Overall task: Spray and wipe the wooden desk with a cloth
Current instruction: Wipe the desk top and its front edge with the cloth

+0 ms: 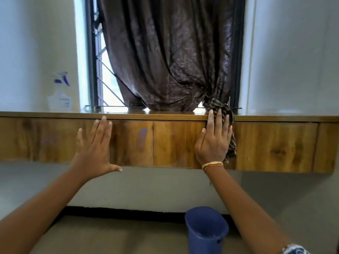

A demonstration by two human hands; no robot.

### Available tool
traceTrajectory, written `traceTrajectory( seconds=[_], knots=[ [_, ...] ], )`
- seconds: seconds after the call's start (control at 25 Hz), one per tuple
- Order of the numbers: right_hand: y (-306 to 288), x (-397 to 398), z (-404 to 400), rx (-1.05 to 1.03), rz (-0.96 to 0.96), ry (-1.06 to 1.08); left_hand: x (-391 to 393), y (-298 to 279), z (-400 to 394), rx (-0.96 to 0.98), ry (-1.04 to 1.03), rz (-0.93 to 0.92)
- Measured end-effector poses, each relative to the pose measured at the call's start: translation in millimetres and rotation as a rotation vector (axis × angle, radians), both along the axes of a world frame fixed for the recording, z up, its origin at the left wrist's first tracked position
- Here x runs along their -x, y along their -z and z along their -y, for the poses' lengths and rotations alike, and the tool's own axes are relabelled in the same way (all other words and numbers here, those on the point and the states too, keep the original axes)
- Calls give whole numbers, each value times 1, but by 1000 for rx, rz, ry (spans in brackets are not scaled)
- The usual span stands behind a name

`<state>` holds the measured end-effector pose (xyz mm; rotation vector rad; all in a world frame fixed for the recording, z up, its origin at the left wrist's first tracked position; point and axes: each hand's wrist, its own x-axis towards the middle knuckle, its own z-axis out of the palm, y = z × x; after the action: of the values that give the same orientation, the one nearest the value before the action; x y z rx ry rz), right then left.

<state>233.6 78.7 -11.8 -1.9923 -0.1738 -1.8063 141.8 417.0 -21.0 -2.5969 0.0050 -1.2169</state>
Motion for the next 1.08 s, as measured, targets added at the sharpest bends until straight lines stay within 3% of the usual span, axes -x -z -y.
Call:
traceTrajectory(
  seconds=[0.16,0.28,0.56,0.68,0.84,0.96,1.08],
  knots=[
    [4,0,-49,150,-1,-15,-15,16,-20,32,-95,-111],
    [6,2,-90,370,43,-26,-27,25,-18,69,-134,-57],
    [38,-3,-130,1176,83,-136,-27,27,-31,-9,-133,26],
    [12,-7,-116,1425,124,-139,-22,24,-38,-25,-116,-10],
    [-55,-7,-121,1160,200,-49,-22,26,-37,1,-110,-11],
    [-36,-4,-137,1032,174,-64,-25,27,-37,16,-107,10],
    [16,-5,-139,1265,122,-133,-26,27,-37,8,-97,15]
  ],
)
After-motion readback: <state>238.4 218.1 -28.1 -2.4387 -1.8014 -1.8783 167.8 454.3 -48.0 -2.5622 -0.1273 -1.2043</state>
